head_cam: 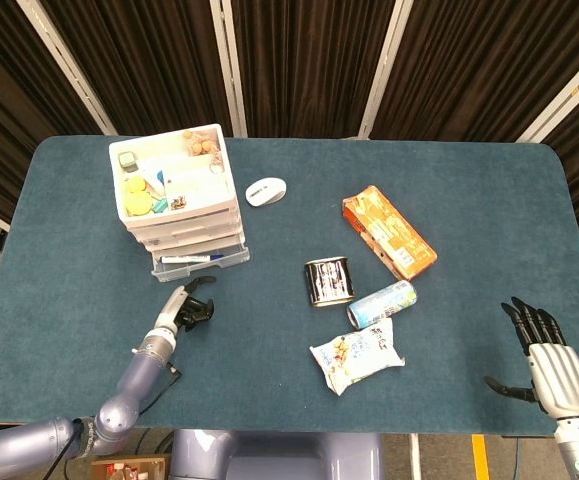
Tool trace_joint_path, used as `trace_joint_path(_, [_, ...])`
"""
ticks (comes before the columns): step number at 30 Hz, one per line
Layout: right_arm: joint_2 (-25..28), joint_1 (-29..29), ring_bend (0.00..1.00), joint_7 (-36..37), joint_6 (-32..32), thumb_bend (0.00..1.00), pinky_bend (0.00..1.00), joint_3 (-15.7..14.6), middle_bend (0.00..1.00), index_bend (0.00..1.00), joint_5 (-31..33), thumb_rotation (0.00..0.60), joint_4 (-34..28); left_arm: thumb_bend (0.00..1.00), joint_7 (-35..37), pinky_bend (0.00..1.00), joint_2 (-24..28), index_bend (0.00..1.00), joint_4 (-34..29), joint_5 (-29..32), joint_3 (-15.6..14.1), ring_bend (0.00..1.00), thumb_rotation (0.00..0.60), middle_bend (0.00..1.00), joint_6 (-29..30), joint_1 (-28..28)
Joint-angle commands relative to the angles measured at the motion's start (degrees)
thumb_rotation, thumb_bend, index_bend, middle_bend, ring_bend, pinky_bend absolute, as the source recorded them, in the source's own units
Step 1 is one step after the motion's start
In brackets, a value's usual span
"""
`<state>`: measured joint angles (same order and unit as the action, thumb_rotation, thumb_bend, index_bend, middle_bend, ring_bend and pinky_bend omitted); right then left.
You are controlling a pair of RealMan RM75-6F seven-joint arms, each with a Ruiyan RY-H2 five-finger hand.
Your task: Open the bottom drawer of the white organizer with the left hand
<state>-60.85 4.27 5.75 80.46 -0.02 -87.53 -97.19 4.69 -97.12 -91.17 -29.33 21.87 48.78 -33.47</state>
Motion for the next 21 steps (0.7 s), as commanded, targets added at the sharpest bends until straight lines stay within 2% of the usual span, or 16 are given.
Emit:
trace_joint_path(1, [0.0,0.0,0.0,-0.1,-0.1,0.11,0.02,0.0,0.0,0.0,0.1,0.6,-0.1,0.6,-1.3,0.91,1.4,0.27,-1.5,-4.3,-1.7,0.94,0.6,0.99,2.4,0.8])
trace_joint_path(6, [0.1,0.0,0.0,-0.2,-0.2,0.11,0.02,0.0,0.0,0.0,0.2,0.6,-0.2,0.6,-3.6,0.92,1.7,0.27,-1.7,-10.2,-3.2,0.94,0.6,0.99,6.3,0.8])
trace_joint_path(12, [0.1,0.0,0.0,-0.1,-0.2,0.11,0.02,-0.1,0.0,0.0,0.1,0.6,-0.2,0.6,-8.2,0.92,0.9,0.26,-0.3,-13.1,-3.2,0.95,0.6,0.99,10.6,-0.8])
trace_joint_path(17, [0.2,0.0,0.0,0.0,-0.3,0.11,0.02,-0.1,0.0,0.0,0.2,0.6,-0.2,0.6,-16.0,0.93,1.2,0.24,0.9,-10.3,-2.5,0.95,0.6,1.0,12.9,-3.5])
trace_joint_path(21, [0.2,0.0,0.0,0.1,-0.4,0.11,0.02,-0.1,0.0,0.0,0.2,0.6,-0.2,0.6,-22.8,0.93,1.8,0.25,0.9,-3.9,-1.6,0.95,0.6,1.0,13.3,-6.0])
